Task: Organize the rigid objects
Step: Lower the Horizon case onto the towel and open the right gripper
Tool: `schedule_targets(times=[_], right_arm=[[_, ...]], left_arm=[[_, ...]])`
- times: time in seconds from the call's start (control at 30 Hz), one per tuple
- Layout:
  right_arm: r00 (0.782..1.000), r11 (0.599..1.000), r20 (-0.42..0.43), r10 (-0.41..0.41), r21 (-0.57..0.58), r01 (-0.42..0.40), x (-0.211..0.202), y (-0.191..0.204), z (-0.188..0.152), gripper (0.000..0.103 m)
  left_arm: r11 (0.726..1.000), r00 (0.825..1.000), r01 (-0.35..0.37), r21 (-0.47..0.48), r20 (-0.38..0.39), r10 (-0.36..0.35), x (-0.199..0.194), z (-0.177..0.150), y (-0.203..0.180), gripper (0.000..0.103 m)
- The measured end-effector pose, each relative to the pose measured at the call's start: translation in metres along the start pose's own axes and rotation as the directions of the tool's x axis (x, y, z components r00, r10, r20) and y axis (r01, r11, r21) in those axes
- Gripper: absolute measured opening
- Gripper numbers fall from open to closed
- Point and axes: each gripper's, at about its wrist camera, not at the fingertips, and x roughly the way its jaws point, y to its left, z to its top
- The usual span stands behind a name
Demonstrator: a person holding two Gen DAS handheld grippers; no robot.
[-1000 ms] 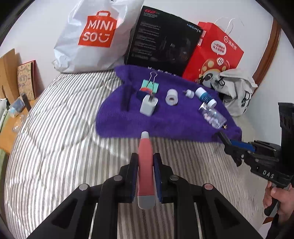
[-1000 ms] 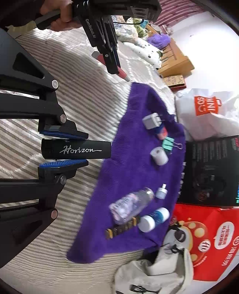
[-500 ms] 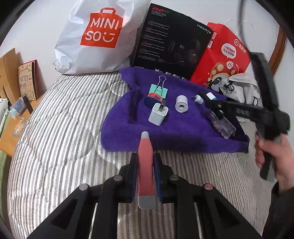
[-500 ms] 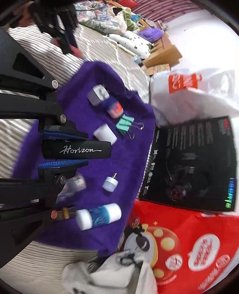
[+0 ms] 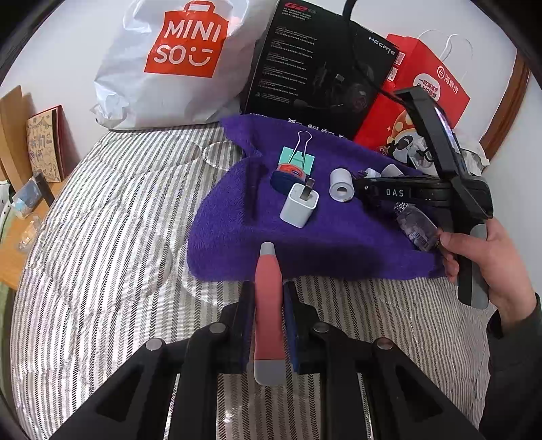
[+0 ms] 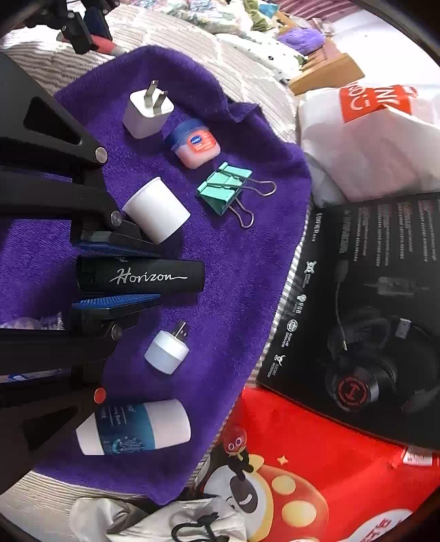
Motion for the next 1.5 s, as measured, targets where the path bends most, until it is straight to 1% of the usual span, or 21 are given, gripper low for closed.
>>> schedule_targets(times=[0.3, 0.4, 0.57, 0.63, 0.7, 0.77, 0.8, 0.83, 0.87, 0.97, 1.03, 1.13, 1.3, 1.4, 1.5], right_arm=[[1.0, 0.999, -0.019, -0.007, -0.037, 0.006, 0.007, 0.002, 0.003, 0.022], [1.0, 0.998, -0.025, 0.001, -0.056, -0.003, 0.007, 0.001, 0.003, 0.022], [0.998, 0.996, -0.061, 0.029, -0.087, -0.034, 0.004, 0.001, 0.004, 0.024], [0.996, 0.995, -0.068, 0.052, -0.082, -0.058, -0.001, -0.003, 0.001, 0.028], [0.997, 0.996, -0.054, 0.056, -0.069, -0.059, -0.012, -0.006, -0.003, 0.03], [0.997, 0.996, -0.029, 0.066, -0.056, -0.068, -0.027, -0.008, -0.005, 0.038], [0.997, 0.996, -0.015, 0.076, -0.049, -0.077, -0.036, -0.01, -0.008, 0.046], [0.997, 0.996, 0.007, 0.083, -0.04, -0.082, -0.049, -0.013, -0.014, 0.055], [0.997, 0.996, 0.023, 0.079, -0.035, -0.078, -0.059, -0.016, -0.017, 0.057], [0.995, 0.997, 0.062, 0.072, -0.007, -0.071, -0.092, -0.028, -0.036, 0.058], [0.995, 0.997, 0.072, 0.067, 0.024, -0.069, -0.108, -0.038, -0.05, 0.06], [0.996, 0.995, 0.075, 0.056, 0.078, -0.062, -0.127, -0.058, -0.08, 0.062], [0.998, 0.982, 0.046, 0.051, 0.179, -0.059, -0.134, -0.09, -0.124, 0.062], [0.998, 0.97, 0.033, 0.055, 0.235, -0.061, -0.135, -0.105, -0.147, 0.062], [0.998, 0.961, 0.027, 0.059, 0.27, -0.064, -0.135, -0.114, -0.162, 0.062]], left_arm=[[1.0, 1.0, -0.015, 0.001, 0.006, 0.015, -0.006, 0.0, 0.004, 0.017], [1.0, 1.0, -0.021, 0.004, 0.009, 0.021, -0.009, 0.0, 0.004, 0.016], [0.999, 0.999, -0.032, 0.01, 0.02, 0.031, -0.016, 0.003, 0.005, 0.017], [0.999, 0.999, -0.031, 0.015, 0.023, 0.031, -0.017, 0.005, 0.003, 0.017], [0.999, 0.999, -0.03, 0.027, 0.023, 0.03, -0.017, 0.01, -0.002, 0.017], [0.999, 0.999, -0.025, 0.047, 0.026, 0.023, -0.015, 0.015, -0.009, 0.017], [0.998, 0.999, -0.02, 0.062, 0.027, 0.018, -0.014, 0.019, -0.014, 0.017], [0.997, 0.999, -0.015, 0.075, 0.03, 0.013, -0.013, 0.023, -0.019, 0.017], [0.996, 0.999, -0.009, 0.087, 0.032, 0.006, -0.012, 0.027, -0.025, 0.017], [0.992, 0.999, 0.022, 0.123, 0.029, -0.025, -0.003, 0.042, -0.043, 0.017], [0.987, 0.999, 0.041, 0.155, 0.015, -0.044, 0.007, 0.052, -0.058, 0.017], [0.977, 0.999, 0.049, 0.209, -0.003, -0.05, 0.024, 0.064, -0.08, 0.017], [0.962, 0.997, 0.068, 0.265, -0.058, -0.054, 0.056, 0.077, -0.108, 0.017], [0.956, 0.995, 0.066, 0.287, -0.091, -0.041, 0.071, 0.078, -0.116, 0.017], [0.954, 0.993, 0.059, 0.294, -0.114, -0.026, 0.08, 0.077, -0.117, 0.017]])
